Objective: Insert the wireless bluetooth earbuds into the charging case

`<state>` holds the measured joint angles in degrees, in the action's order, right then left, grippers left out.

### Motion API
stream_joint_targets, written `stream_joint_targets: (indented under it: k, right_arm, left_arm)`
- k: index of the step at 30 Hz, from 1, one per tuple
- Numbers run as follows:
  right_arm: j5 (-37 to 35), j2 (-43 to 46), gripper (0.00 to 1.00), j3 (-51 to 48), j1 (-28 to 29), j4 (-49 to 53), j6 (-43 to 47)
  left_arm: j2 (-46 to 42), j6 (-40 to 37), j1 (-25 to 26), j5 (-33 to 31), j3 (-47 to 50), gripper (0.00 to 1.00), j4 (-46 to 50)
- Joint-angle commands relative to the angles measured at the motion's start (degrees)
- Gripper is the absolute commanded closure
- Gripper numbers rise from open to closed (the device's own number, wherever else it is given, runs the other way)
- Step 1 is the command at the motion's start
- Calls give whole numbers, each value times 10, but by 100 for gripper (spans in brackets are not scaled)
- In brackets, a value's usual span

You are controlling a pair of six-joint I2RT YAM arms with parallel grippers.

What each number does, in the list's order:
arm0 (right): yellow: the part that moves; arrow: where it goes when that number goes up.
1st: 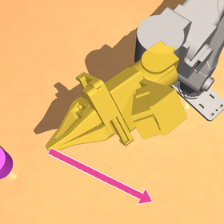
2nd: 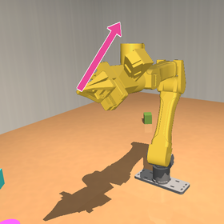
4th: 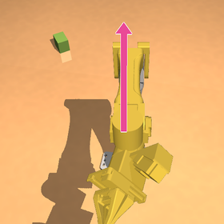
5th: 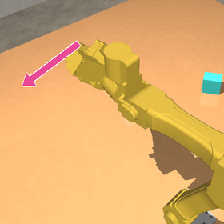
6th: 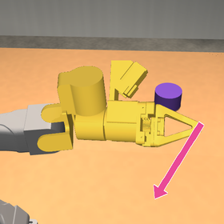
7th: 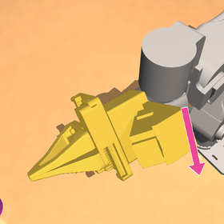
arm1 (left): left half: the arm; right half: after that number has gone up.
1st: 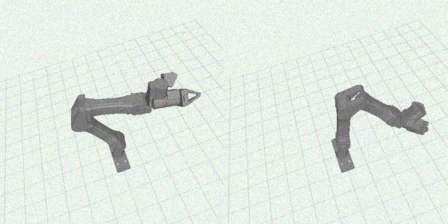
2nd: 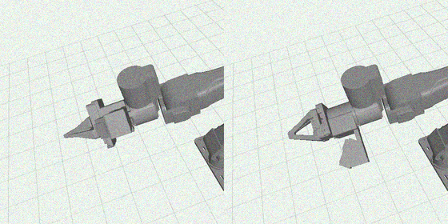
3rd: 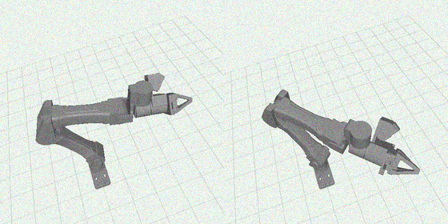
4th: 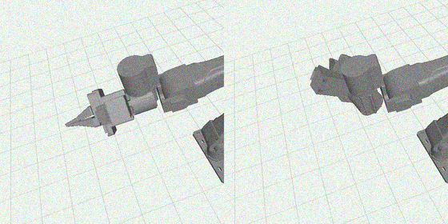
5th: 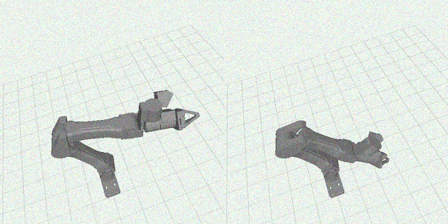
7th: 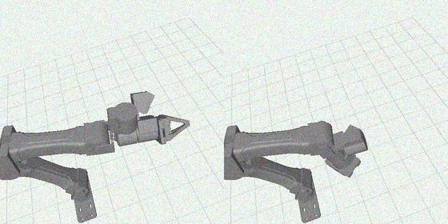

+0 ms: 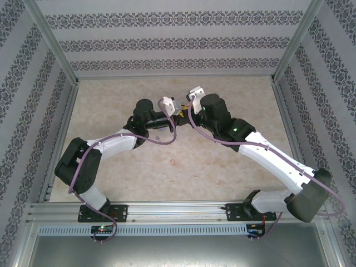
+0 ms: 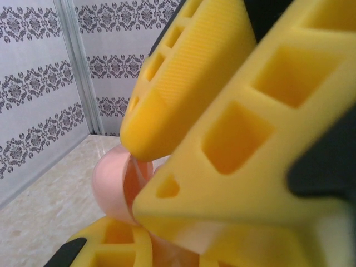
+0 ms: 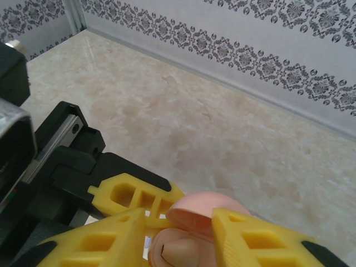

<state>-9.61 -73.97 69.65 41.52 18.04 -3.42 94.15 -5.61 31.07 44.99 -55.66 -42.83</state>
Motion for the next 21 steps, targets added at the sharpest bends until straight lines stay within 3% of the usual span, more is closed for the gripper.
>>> stream_joint_targets:
  k: [1,11,21]
  right_arm:
    - [6,-14,60,23,2,23,-24]
    - [55,7,38,63,-35,17,-118]
    - [115,82,29,51,-80,21,-243]
  left_arm:
    - [-20,-5,18,38,-17,100,-55]
    - [-18,0,20,25,-6,100,-70]
    - [-21,-6,19,-21,14,100,-87]
